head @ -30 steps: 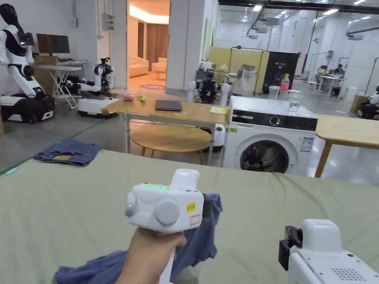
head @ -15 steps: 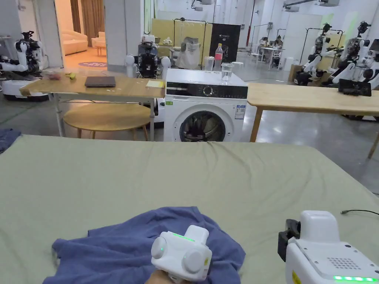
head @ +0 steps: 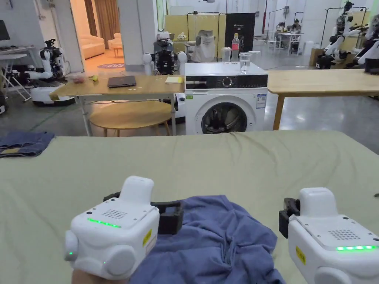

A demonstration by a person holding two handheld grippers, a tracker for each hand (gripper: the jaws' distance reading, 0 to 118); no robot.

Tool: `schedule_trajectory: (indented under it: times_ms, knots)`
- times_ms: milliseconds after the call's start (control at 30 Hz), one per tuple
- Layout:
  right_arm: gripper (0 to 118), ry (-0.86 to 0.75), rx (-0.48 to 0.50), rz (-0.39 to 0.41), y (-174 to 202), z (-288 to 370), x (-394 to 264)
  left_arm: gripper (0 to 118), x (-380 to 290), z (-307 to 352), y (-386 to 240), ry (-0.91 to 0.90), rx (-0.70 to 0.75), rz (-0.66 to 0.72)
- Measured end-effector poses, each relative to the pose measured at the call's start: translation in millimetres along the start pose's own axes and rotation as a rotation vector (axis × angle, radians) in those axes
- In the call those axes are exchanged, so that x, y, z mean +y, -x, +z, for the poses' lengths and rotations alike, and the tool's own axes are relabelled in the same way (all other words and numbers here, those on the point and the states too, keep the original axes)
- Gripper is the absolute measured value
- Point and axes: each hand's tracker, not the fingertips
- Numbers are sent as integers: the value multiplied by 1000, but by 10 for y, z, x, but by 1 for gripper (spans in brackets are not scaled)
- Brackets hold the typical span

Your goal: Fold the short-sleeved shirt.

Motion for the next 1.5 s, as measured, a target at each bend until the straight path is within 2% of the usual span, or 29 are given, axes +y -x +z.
schedule_trajectory:
  times_ms: [67, 167, 200, 233, 267, 300, 333, 367, 467, 567, 733, 767, 800, 833, 867, 1000, 1133, 1200, 1233, 1300, 1333, 1367, 1400, 1433, 1467, 1500]
  knots:
    - [1, 9, 18, -4, 124, -48, -20, 104, -71, 277, 375, -35, 61, 56]
    - [8, 15, 42, -10, 262, -86, -77, 102, -277, 403, 909, 41, 160, 82]
    - [8, 15, 47, -12, 305, -90, -91, 91, -349, 430, 1036, 67, 168, 89]
    - [8, 16, 61, -16, 327, -93, -102, 60, -406, 434, 1120, 94, 187, 92]
    - [7, 17, 73, -18, 350, -101, -114, 0, -466, 427, 1169, 125, 220, 87]
    - [5, 17, 71, -14, 377, -111, -125, 0, -556, 413, 1227, 198, 233, 117]
    - [2, 15, 67, -6, 404, -113, -129, 0, -562, 375, 1329, 158, 218, 117]
    - [0, 13, 68, -1, 415, -125, -133, 0, -600, 299, 1401, 208, 200, 140]
    - [0, 22, 77, -1, 414, -197, -138, 0, -687, 66, 1402, 282, 214, 131]
    - [0, 33, 74, 3, 382, -286, -149, 0, -804, -345, 1508, 361, 176, 206]
    - [0, 61, 60, 16, 275, -436, -188, 0, -878, -1204, 1706, 477, 177, 251]
    - [0, 67, 55, 18, 241, -472, -200, 6, -859, -1392, 1759, 498, 180, 260]
    - [0, 74, 51, 18, 206, -512, -216, 37, -847, -1536, 1746, 525, 172, 265]
    - [0, 81, 44, 20, 177, -546, -231, 82, -814, -1685, 1788, 543, 167, 269]
    - [0, 89, 36, 20, 142, -572, -252, 116, -790, -1861, 1836, 568, 171, 269]
    - [0, 123, 6, 14, -4, -707, -344, 118, -811, -2355, 1906, 634, 246, 250]
    - [0, 183, -27, 7, -160, -869, -435, 116, -958, -2559, 1776, 773, 237, 211]
    - [0, 241, -52, -2, -249, -998, -476, 96, -1007, -2501, 1618, 838, 185, 182]
    - [0, 279, -59, -4, -290, -1073, -493, 93, -940, -2415, 1565, 789, 218, 189]
    - [0, 349, -66, -21, -386, -1238, -548, 43, -827, -2317, 1451, 778, 100, 166]
    - [0, 386, -45, -37, -428, -1325, -573, 19, -781, -2258, 1405, 765, 122, 121]
    - [0, 425, -19, -64, -477, -1422, -603, 2, -749, -2211, 1367, 753, 120, 98]
    - [0, 454, 12, -98, -531, -1502, -637, 2, -712, -2153, 1348, 740, 141, 103]
    - [10, 478, 21, -128, -572, -1562, -657, 1, -674, -2090, 1353, 717, 133, 119]
    - [53, 500, 44, -160, -607, -1634, -669, 1, -604, -2033, 1379, 694, 110, 147]
    - [90, 529, 70, -181, -632, -1717, -686, 1, -534, -1951, 1374, 657, 121, 161]
